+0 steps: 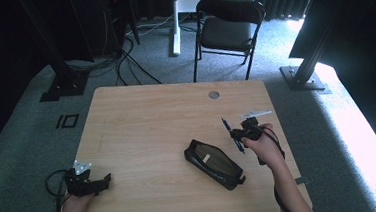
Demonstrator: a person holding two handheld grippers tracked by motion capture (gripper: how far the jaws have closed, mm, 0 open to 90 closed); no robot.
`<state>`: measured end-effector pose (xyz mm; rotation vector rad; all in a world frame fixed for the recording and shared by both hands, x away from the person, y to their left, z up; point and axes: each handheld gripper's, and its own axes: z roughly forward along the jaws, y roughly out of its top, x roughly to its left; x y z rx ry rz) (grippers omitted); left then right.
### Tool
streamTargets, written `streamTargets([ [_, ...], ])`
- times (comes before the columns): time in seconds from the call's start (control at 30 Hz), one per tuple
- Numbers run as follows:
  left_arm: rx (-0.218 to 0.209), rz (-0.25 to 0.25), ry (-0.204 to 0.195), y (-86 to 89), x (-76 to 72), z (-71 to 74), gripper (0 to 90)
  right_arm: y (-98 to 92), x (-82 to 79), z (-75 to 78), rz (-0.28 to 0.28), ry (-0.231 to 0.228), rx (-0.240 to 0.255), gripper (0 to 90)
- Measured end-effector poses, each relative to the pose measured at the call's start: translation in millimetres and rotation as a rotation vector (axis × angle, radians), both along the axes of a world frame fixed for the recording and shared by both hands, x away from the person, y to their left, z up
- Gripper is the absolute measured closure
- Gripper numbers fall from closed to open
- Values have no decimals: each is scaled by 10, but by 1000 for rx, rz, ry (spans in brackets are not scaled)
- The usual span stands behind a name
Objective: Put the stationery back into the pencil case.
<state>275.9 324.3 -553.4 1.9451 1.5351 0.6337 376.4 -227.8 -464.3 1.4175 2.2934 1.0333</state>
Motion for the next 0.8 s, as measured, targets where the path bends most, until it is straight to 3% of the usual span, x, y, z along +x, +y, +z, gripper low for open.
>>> streamTargets([
  [0.27,0,0,0,1,0,0,4,84,-122,185,71,-17,50,794],
  [0.5,0,-1,1,2,-1,0,5,235,-272,376,139,-54,57,794],
  [0.67,-1,0,0,0,0,-1,5,380,-355,404,218,-43,85,794],
  [0.8,-2,1,0,-1,-1,-1,4,489,-409,395,271,-35,64,794],
])
